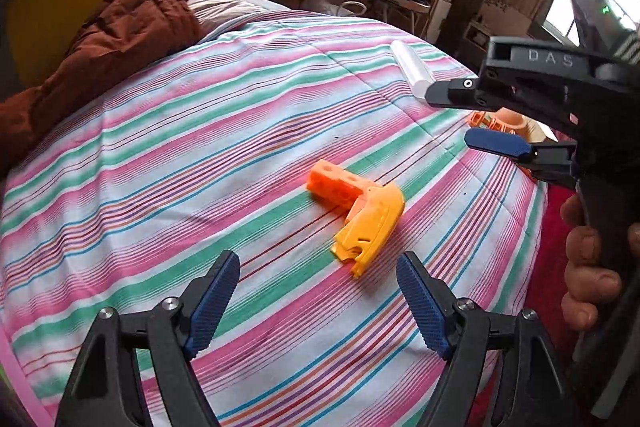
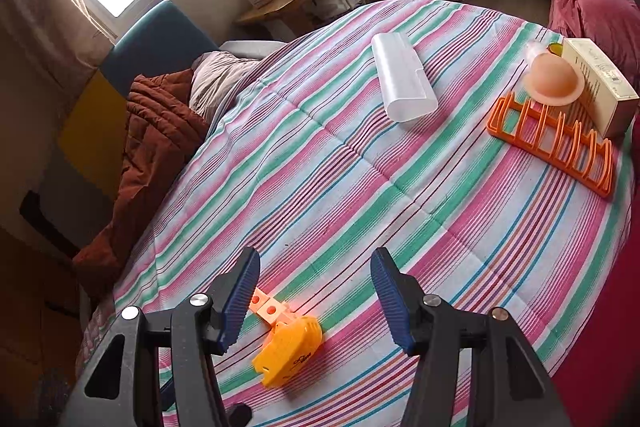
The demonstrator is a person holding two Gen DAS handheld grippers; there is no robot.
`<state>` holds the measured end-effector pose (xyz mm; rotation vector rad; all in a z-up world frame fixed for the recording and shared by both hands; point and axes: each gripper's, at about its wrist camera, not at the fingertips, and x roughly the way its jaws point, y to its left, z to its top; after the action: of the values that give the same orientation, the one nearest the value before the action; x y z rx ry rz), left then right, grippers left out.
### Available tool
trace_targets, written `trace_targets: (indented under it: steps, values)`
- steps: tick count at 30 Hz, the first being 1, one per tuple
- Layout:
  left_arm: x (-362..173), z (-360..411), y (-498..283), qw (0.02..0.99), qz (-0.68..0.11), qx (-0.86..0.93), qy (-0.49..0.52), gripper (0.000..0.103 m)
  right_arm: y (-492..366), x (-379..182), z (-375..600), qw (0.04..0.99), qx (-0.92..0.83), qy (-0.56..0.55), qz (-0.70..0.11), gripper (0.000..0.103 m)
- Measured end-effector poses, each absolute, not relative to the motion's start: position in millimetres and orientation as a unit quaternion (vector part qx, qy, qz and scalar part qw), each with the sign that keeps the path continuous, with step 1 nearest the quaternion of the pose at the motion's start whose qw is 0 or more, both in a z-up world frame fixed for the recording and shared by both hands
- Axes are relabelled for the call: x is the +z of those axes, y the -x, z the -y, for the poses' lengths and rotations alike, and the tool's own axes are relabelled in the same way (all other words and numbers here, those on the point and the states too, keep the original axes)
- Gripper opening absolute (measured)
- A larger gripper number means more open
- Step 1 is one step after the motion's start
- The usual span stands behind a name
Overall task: Organize rigid objects
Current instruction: 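Grasp the orange cube stack with the right tool while the left tool grasps the yellow piece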
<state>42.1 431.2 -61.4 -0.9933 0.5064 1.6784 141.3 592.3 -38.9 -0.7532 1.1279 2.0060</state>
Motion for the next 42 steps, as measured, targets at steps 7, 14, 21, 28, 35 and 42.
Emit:
trace_targets:
  steps: [7,14,21,28,35,42]
  values:
    - [-90,-471,-47,0.552,-0.237,0.673,0.432,0.063,-139,-41,-593,0.348,0.774,0.294,-0.44,0.058]
    - [-88,-452,-48,0.56,-0.228,0.683,0.41,0.028,-133,-48,-594,0.338,0.771,0.314,-0.44,0.058]
    - [-89,-382,-40,0.568,-0.213,0.69,0.396,0.029,-123,-60,-592,0.311,0.762,0.343,-0.452,0.058]
    - [-87,-334,-29,0.576,-0.21,0.682,0.399,0.034,-92,-77,-573,0.208,0.765,0.402,-0.458,0.058]
    - [-85,-316,-23,0.564,-0.205,0.693,0.4,0.034,-33,-70,-512,0.067,0.796,0.498,-0.337,0.058]
    - [-87,-314,-25,0.561,-0.197,0.697,0.4,0.04,9,-88,-477,0.039,0.783,0.573,-0.237,0.027]
